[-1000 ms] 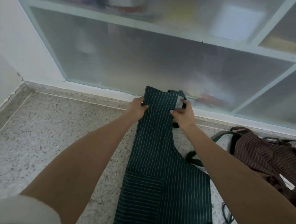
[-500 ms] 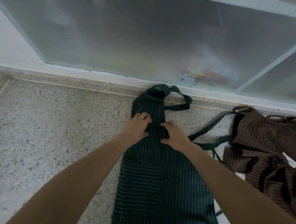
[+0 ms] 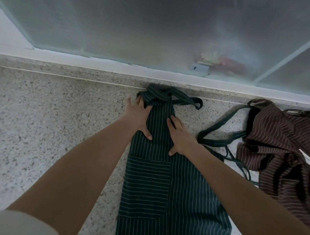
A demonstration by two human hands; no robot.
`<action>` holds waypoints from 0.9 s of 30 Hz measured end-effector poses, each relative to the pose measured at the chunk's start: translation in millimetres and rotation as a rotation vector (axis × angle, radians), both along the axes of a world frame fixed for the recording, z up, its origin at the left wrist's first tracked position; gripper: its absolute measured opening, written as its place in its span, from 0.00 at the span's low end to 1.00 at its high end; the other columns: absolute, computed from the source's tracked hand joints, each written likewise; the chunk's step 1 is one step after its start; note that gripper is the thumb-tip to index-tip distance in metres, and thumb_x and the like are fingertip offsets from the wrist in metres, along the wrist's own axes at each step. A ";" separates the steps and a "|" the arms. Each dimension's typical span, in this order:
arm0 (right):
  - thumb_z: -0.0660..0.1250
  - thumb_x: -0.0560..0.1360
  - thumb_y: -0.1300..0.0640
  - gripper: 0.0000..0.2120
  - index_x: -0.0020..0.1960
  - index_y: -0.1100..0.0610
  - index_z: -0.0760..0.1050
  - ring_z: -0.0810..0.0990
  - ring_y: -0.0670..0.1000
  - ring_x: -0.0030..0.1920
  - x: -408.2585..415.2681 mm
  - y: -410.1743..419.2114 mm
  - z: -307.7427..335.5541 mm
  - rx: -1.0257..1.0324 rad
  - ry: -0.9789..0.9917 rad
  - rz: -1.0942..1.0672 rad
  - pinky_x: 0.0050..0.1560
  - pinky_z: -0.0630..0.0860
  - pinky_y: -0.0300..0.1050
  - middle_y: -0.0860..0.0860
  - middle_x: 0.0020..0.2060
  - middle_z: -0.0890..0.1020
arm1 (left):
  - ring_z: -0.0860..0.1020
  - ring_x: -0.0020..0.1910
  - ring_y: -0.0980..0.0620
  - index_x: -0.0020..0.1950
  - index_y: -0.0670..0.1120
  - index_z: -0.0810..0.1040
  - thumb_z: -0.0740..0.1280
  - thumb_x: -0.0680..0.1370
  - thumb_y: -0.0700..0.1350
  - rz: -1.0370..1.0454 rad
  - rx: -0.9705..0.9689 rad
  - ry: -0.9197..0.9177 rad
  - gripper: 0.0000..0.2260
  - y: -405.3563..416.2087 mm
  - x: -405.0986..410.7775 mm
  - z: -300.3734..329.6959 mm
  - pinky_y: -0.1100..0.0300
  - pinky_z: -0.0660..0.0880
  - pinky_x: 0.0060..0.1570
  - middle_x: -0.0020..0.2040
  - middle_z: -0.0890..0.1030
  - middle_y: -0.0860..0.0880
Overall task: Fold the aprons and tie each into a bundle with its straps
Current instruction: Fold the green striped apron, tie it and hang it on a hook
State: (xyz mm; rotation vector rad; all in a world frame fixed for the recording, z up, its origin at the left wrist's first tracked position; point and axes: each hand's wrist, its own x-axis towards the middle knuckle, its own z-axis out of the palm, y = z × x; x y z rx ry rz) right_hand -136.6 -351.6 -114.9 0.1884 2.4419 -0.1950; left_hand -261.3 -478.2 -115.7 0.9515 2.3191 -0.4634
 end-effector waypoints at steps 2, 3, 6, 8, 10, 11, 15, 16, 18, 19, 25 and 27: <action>0.78 0.64 0.51 0.59 0.76 0.60 0.36 0.37 0.54 0.76 0.1 -2.6 1.8 0.056 0.018 0.008 0.74 0.49 0.50 0.54 0.76 0.38 | 0.40 0.76 0.41 0.77 0.49 0.41 0.70 0.58 0.73 0.039 0.086 0.017 0.60 -7.2 5.2 -3.1 0.36 0.41 0.70 0.77 0.43 0.41; 0.78 0.64 0.50 0.59 0.76 0.60 0.37 0.37 0.54 0.76 0.2 -3.4 3.5 0.084 0.026 0.021 0.74 0.48 0.50 0.54 0.76 0.39 | 0.40 0.76 0.42 0.77 0.50 0.42 0.69 0.59 0.72 0.046 0.142 0.042 0.58 -12.2 9.5 -3.6 0.37 0.41 0.70 0.77 0.43 0.43; 0.77 0.64 0.47 0.59 0.77 0.59 0.38 0.41 0.54 0.76 -0.4 -3.7 9.1 0.144 0.026 0.056 0.74 0.48 0.50 0.54 0.76 0.42 | 0.51 0.75 0.46 0.75 0.48 0.55 0.68 0.68 0.66 -0.002 0.340 0.105 0.43 -29.1 28.4 -4.7 0.46 0.49 0.72 0.76 0.54 0.45; 0.77 0.63 0.46 0.59 0.77 0.58 0.39 0.46 0.55 0.76 -0.7 -5.9 11.1 0.177 0.025 0.060 0.74 0.51 0.50 0.53 0.77 0.43 | 0.61 0.70 0.48 0.72 0.47 0.63 0.65 0.75 0.57 -0.102 0.450 0.113 0.29 -38.2 45.1 -6.7 0.54 0.59 0.67 0.72 0.63 0.47; 0.77 0.64 0.45 0.57 0.77 0.57 0.41 0.48 0.56 0.75 1.4 -9.8 12.4 0.211 0.038 0.053 0.73 0.53 0.50 0.53 0.77 0.45 | 0.66 0.66 0.48 0.70 0.46 0.67 0.62 0.79 0.50 -0.145 0.511 0.086 0.21 -44.1 60.3 -10.9 0.56 0.64 0.62 0.68 0.68 0.47; 0.76 0.65 0.46 0.55 0.77 0.57 0.43 0.49 0.57 0.75 3.9 -11.4 13.0 0.224 0.059 0.049 0.73 0.54 0.51 0.54 0.76 0.46 | 0.67 0.65 0.47 0.70 0.45 0.68 0.62 0.79 0.49 -0.117 0.531 0.065 0.20 -45.4 66.0 -11.5 0.57 0.66 0.61 0.67 0.68 0.46; 0.70 0.72 0.50 0.39 0.76 0.54 0.53 0.56 0.57 0.72 38.3 -17.9 10.4 0.161 0.230 -0.028 0.69 0.60 0.51 0.54 0.74 0.55 | 0.60 0.72 0.43 0.74 0.48 0.61 0.65 0.73 0.63 -0.088 0.390 -0.047 0.35 -48.2 86.9 -2.0 0.51 0.62 0.68 0.75 0.59 0.43; 0.67 0.75 0.51 0.34 0.76 0.54 0.55 0.57 0.56 0.72 52.1 -20.0 7.7 0.123 0.274 -0.067 0.68 0.62 0.51 0.54 0.74 0.57 | 0.55 0.74 0.41 0.76 0.49 0.56 0.66 0.71 0.66 -0.095 0.319 -0.085 0.40 -49.8 92.6 1.1 0.48 0.58 0.72 0.77 0.54 0.42; 0.62 0.78 0.52 0.29 0.76 0.53 0.56 0.58 0.55 0.71 81.3 -25.9 1.9 0.007 0.302 -0.165 0.66 0.66 0.50 0.54 0.73 0.58 | 0.47 0.76 0.41 0.78 0.51 0.49 0.67 0.67 0.69 -0.077 0.225 -0.106 0.48 -56.2 107.2 3.7 0.44 0.48 0.74 0.78 0.45 0.43; 0.61 0.79 0.52 0.29 0.76 0.52 0.54 0.57 0.55 0.72 96.0 -29.4 1.1 -0.068 0.287 -0.220 0.67 0.65 0.50 0.54 0.74 0.57 | 0.45 0.76 0.42 0.78 0.51 0.47 0.67 0.67 0.68 -0.073 0.215 -0.092 0.48 -60.5 117.3 4.9 0.42 0.45 0.73 0.78 0.43 0.44; 0.64 0.77 0.48 0.34 0.77 0.51 0.50 0.53 0.55 0.74 175.7 -33.9 4.5 -0.224 0.240 -0.384 0.71 0.61 0.51 0.51 0.75 0.54 | 0.63 0.70 0.46 0.72 0.46 0.62 0.63 0.79 0.51 -0.031 0.476 0.065 0.24 -75.1 196.7 15.0 0.53 0.62 0.66 0.72 0.63 0.46; 0.62 0.78 0.49 0.32 0.77 0.52 0.51 0.54 0.55 0.74 204.7 -35.0 4.8 -0.196 0.237 -0.398 0.71 0.62 0.51 0.51 0.75 0.54 | 0.68 0.65 0.45 0.69 0.45 0.65 0.62 0.79 0.52 0.035 0.470 0.072 0.21 -81.2 229.5 14.9 0.51 0.67 0.61 0.66 0.69 0.45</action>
